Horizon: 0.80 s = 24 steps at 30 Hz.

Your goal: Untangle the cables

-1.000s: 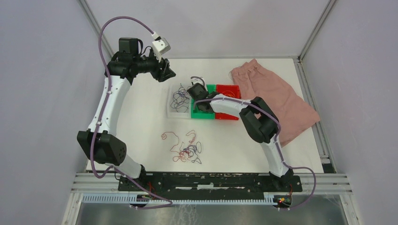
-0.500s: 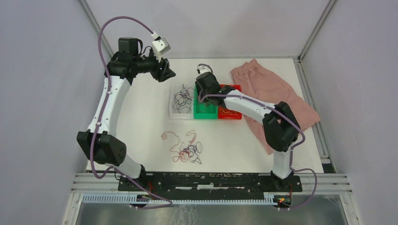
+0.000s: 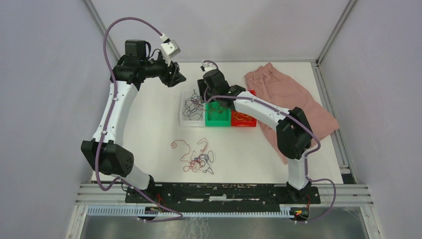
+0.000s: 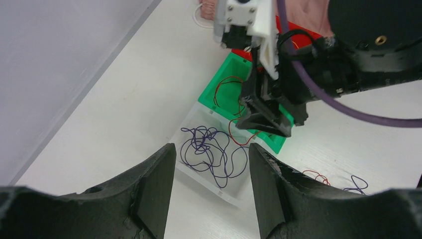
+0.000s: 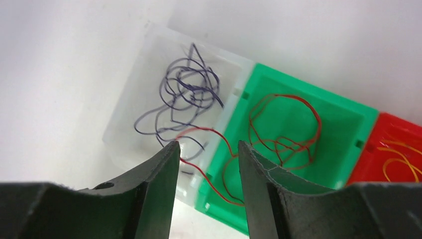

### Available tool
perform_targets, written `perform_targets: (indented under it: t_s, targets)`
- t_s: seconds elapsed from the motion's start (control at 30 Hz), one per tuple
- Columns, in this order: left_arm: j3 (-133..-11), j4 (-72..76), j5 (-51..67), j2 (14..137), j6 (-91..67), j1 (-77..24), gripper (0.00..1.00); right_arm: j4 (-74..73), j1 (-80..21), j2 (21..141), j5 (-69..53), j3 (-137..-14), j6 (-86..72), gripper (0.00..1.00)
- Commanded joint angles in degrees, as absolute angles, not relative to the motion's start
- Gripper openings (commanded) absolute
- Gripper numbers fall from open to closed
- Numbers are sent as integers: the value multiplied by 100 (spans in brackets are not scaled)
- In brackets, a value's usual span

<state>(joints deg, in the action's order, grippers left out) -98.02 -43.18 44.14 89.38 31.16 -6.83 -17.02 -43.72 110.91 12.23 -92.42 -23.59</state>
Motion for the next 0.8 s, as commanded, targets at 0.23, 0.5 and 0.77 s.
perform_targets:
  t_s: [0.23, 0.5, 0.77]
  targets:
    - [-9809, -4192, 4623, 8721, 3096, -649, 63, -2126, -4883, 12262, 2218, -10790, -1861, 51]
    - [-9799, -4192, 4623, 8708, 3110, -637, 63, -2136, -5000, 12433, 2657, -10918, -1653, 36]
    - [-9832, -4192, 4635, 8703, 3069, -635, 63, -2136, -5000, 12487, 2891, -10828, -1380, 31]
